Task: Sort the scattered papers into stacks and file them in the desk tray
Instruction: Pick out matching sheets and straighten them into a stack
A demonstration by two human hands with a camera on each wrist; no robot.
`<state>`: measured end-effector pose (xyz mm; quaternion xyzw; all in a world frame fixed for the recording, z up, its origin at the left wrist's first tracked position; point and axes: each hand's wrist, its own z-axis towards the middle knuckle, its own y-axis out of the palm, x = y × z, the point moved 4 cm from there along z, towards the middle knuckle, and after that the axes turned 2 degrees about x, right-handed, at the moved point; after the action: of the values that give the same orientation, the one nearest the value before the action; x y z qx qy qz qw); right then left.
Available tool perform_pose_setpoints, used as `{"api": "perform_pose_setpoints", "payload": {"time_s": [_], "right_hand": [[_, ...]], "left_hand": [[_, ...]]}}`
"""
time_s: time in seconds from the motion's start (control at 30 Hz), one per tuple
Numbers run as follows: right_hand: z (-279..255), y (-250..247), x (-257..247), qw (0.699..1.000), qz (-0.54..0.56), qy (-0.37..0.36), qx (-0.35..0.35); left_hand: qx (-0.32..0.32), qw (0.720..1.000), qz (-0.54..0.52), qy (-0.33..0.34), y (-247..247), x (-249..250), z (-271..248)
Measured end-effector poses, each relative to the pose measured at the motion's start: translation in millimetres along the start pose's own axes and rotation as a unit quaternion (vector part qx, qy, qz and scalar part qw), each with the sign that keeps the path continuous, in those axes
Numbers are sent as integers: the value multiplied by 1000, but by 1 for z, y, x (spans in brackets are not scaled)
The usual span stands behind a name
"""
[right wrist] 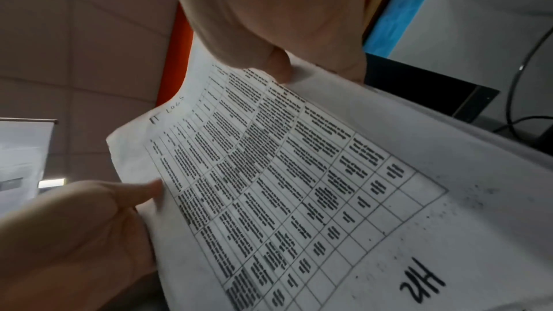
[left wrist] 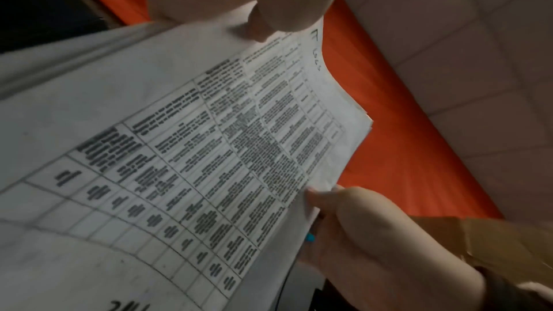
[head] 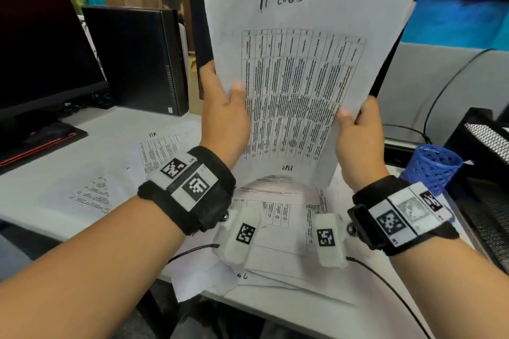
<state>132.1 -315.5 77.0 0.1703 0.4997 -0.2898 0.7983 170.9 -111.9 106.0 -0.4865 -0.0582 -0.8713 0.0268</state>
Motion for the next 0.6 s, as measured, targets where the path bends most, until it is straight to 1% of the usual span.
{"api": "perform_pose_setpoints", "payload": {"time_s": [0.07, 0.1, 0.23, 0.33, 0.43, 0.5, 0.6], "right_hand": [[-7, 0, 1, 1000, -8, 4, -17], [-12, 1, 5, 999, -18, 16, -32], [-21, 6, 26, 993, -45, 78, -79], [-18, 8, 31, 991, -53, 97, -75], [-15, 7, 30, 995, -43, 75, -47], [-15, 7, 35, 995, -43, 76, -57], [-18, 9, 46, 989, -61, 100, -86]], "left_hand": [[-7, 1000, 4, 10, 0, -2, -8], [-9, 1000, 5, 1, -1, -7, -12], [-13, 998, 6, -69, -5, -35, -19], [-2, 995, 25, -101, -7, -45, -16], [25, 992, 42, -112, -12, -51, -14], [35, 992, 40, -115, -13, -56, -16], [17, 991, 43, -126, -10, -63, -21]]}}
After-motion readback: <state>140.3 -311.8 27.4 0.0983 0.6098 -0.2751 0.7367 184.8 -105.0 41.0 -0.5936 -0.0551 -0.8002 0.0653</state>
